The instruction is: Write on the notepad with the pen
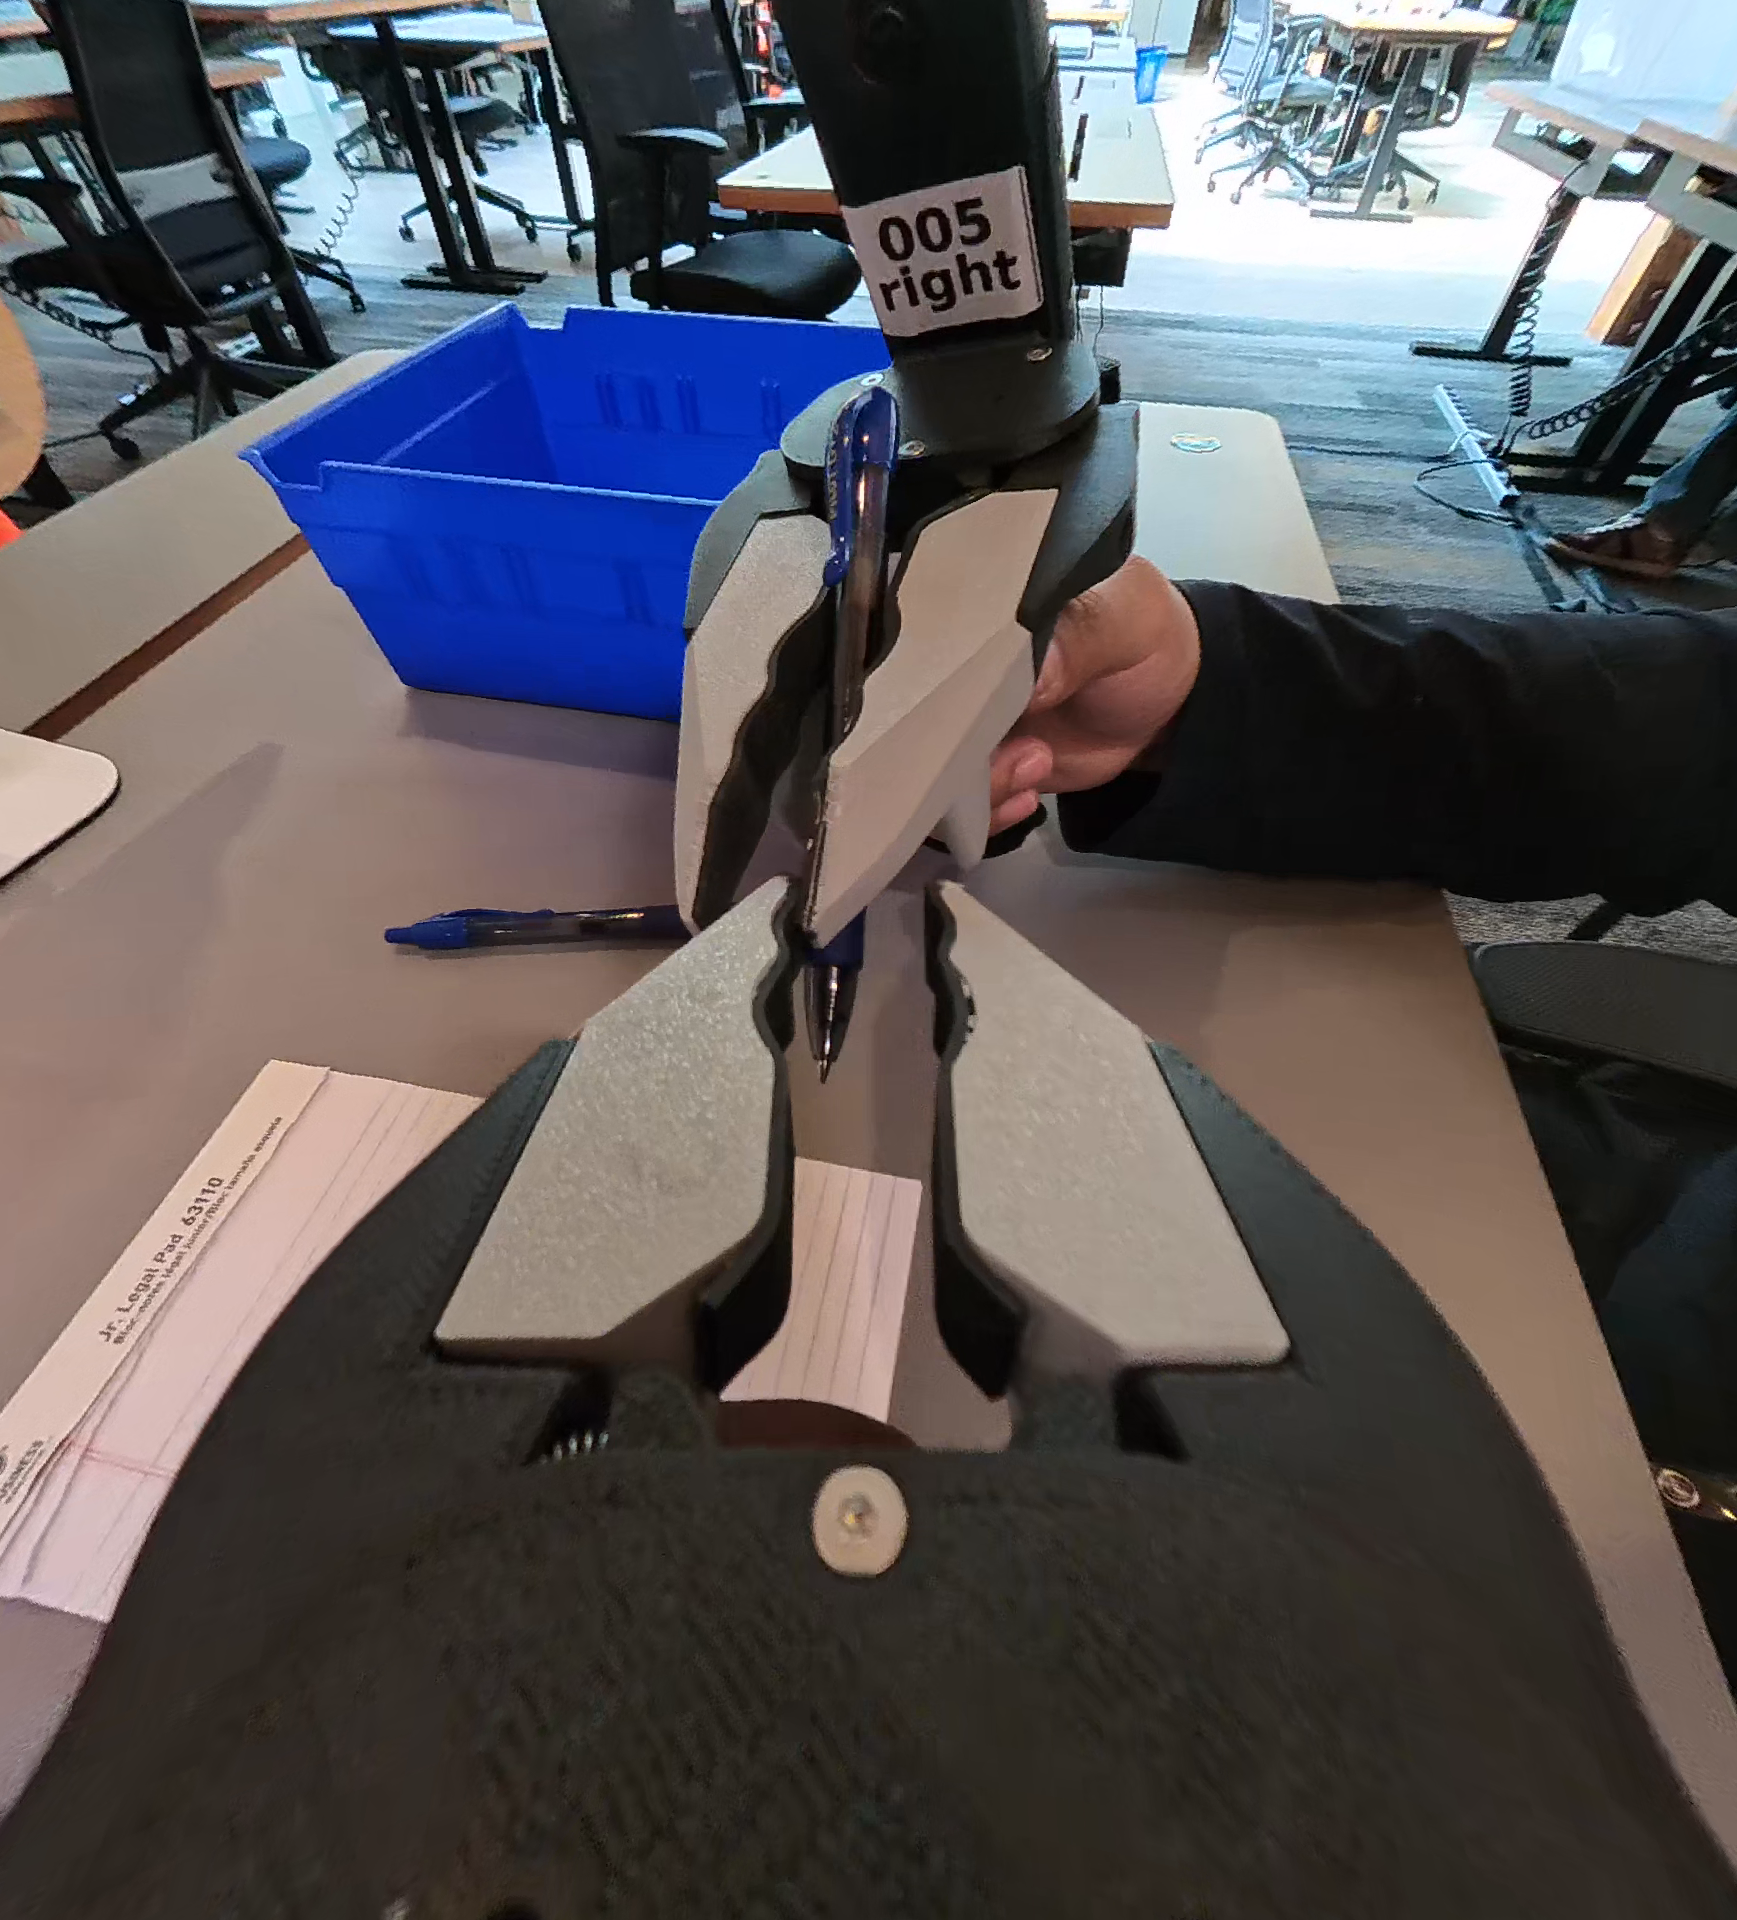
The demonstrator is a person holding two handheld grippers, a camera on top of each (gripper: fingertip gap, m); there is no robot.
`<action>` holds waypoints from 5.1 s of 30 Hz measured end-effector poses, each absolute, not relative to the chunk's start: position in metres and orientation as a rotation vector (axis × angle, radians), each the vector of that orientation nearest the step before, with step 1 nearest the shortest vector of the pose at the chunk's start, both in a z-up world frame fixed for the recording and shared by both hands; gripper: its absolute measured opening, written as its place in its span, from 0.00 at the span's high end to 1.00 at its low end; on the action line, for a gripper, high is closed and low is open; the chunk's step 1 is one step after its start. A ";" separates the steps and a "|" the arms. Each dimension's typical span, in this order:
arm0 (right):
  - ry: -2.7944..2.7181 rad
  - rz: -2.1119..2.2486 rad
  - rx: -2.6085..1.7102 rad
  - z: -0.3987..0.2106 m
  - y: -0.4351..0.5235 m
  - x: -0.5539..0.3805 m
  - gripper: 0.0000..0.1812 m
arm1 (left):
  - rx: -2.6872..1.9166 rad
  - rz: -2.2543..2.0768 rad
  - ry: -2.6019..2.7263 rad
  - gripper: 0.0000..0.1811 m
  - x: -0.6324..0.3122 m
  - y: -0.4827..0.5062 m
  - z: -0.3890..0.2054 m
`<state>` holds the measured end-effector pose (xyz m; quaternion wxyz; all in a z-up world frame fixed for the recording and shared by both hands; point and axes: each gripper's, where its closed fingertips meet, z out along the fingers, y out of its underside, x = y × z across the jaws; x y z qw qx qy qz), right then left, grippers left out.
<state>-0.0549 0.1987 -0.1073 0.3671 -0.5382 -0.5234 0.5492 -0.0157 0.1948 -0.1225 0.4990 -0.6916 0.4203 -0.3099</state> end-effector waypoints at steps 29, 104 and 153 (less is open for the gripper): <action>-1.165 1.583 -1.286 -0.081 0.202 -0.052 0.97 | -1.756 -0.924 0.817 0.77 -0.015 0.210 -0.126; -1.077 1.438 -1.380 -0.084 0.235 -0.036 0.96 | -2.021 -0.259 0.910 0.81 -0.062 0.240 -0.181; -1.064 1.154 -1.645 -0.142 0.253 -0.060 0.96 | -2.177 -0.098 0.627 0.94 -0.135 0.277 -0.212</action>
